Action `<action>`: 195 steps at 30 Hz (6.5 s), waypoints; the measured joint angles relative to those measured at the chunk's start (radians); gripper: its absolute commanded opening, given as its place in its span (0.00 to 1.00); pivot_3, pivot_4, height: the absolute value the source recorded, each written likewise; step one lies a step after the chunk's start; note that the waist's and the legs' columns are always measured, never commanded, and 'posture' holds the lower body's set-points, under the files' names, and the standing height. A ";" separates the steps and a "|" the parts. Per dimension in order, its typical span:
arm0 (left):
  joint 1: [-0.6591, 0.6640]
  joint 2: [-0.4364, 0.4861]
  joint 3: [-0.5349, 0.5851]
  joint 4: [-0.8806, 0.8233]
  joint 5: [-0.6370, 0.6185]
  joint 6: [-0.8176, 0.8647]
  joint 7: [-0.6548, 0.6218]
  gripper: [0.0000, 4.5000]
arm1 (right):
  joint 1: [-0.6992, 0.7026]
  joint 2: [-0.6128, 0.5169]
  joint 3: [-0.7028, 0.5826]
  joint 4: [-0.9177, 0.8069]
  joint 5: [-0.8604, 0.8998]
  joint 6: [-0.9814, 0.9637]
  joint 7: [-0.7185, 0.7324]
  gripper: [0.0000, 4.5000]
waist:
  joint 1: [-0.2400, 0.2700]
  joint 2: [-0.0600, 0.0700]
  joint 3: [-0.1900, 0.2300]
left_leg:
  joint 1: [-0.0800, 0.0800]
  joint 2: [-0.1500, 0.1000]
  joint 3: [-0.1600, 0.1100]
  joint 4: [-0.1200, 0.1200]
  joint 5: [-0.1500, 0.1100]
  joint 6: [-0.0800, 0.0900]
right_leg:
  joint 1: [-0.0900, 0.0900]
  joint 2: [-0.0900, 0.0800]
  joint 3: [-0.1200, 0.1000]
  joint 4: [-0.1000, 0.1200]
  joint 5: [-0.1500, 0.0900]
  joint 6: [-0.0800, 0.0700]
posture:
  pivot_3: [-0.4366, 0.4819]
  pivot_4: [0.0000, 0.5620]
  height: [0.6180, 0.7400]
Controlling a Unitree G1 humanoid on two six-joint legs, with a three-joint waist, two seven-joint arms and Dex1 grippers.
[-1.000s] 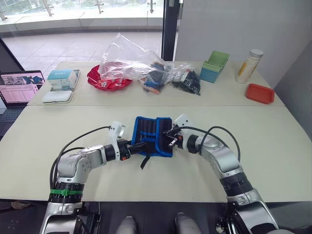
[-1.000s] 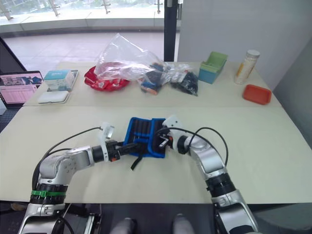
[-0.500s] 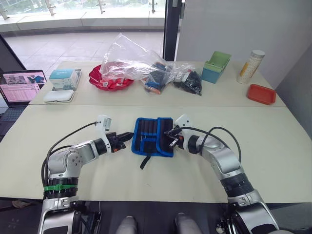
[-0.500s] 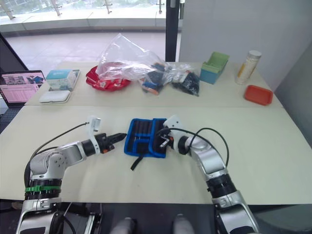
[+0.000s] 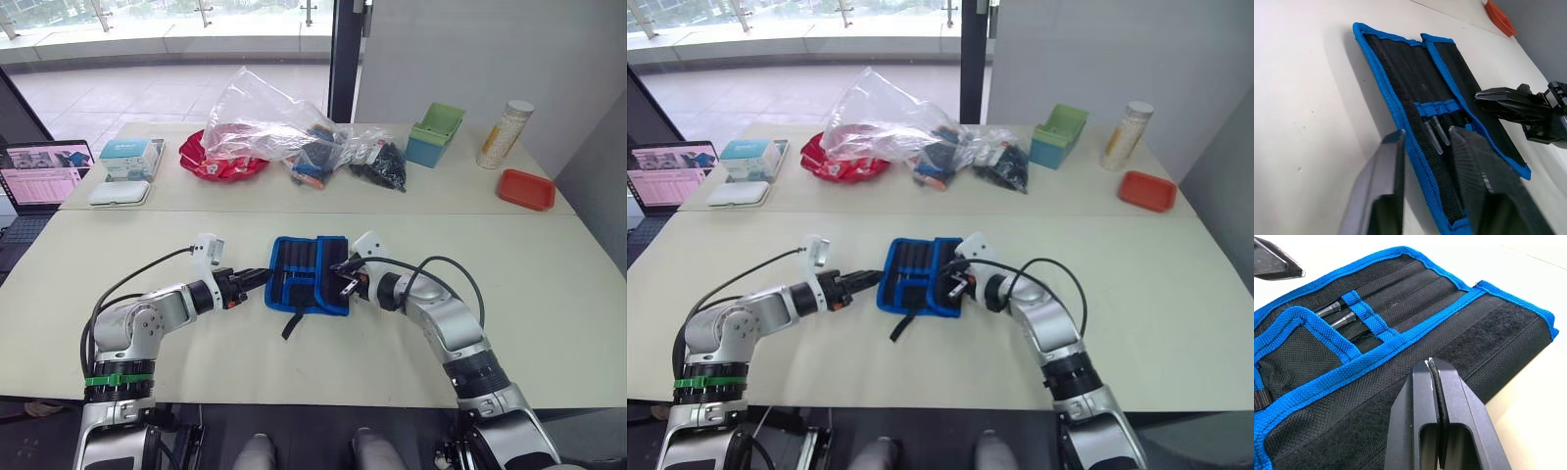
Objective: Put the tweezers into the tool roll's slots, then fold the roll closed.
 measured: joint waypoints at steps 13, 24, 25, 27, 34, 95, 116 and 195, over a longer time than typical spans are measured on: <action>0.027 -0.028 -0.061 -0.016 0.001 -0.002 -0.025 0.55 | 0.002 0.002 -0.008 -0.009 -0.003 0.022 -0.001 0.00 | 0.002 0.000 0.000 | 0.000 0.000 0.000 0.000 0.001 -0.001 | 0.000 0.000 0.000 0.000 0.000 0.000 | 0.48 0.27 1.00; -0.014 -0.039 -0.018 0.069 0.003 -0.024 0.011 0.00 | 0.010 0.003 -0.007 -0.030 -0.003 0.040 -0.006 0.00 | 0.002 0.000 0.000 | 0.000 0.000 0.000 0.000 0.001 -0.002 | 0.000 0.000 0.000 0.000 0.000 0.000 | 0.48 0.27 1.00; -0.014 -0.039 -0.016 0.070 0.003 -0.024 0.013 0.00 | 0.010 0.003 -0.007 -0.031 -0.003 0.040 -0.006 0.00 | 0.002 0.000 0.000 | 0.000 0.000 0.000 0.000 0.001 -0.002 | 0.000 0.000 0.000 0.000 0.000 0.000 | 0.48 0.27 1.00; -0.014 -0.039 -0.015 0.071 0.003 -0.024 0.014 0.00 | 0.010 0.003 -0.006 -0.031 -0.003 0.040 -0.006 0.00 | 0.001 0.000 0.000 | 0.000 0.000 0.000 0.000 0.001 -0.002 | 0.000 0.000 0.000 0.000 0.000 0.000 | 0.48 0.27 1.00; -0.031 -0.039 -0.015 0.070 0.002 -0.027 0.003 0.00 | 0.010 0.001 -0.005 -0.031 -0.004 0.040 -0.006 0.00 | 0.002 0.000 0.000 | 0.000 0.000 0.000 0.000 0.001 -0.002 | 0.000 0.000 0.000 0.000 0.000 0.000 | 0.48 0.27 1.00; -0.204 -0.100 -0.325 0.152 0.201 -0.140 -0.207 0.48 | -0.190 -0.042 0.041 0.150 0.026 0.210 0.027 0.00 | 0.000 -0.003 -0.005 | 0.025 0.000 -0.001 -0.004 0.001 -0.002 | 0.028 0.000 -0.001 -0.009 -0.001 0.002 | 0.48 0.27 1.00; -0.170 -0.150 -0.438 0.351 0.361 -0.582 -0.399 0.01 | -0.154 -0.037 0.010 0.100 0.029 0.211 0.024 0.00 | 0.005 -0.003 -0.004 | 0.020 0.000 -0.001 -0.006 0.001 -0.001 | 0.026 0.000 -0.001 -0.015 -0.001 0.002 | 0.48 0.27 1.00; 0.599 0.317 0.337 -0.041 0.152 -0.661 -0.455 0.99 | 0.767 -0.403 -0.789 -0.210 0.331 -0.125 0.305 0.98 | 0.029 -0.002 0.003 | 0.004 0.002 0.007 -0.006 0.000 0.000 | 0.009 -0.001 0.002 -0.018 -0.001 0.001 | 0.48 0.27 1.00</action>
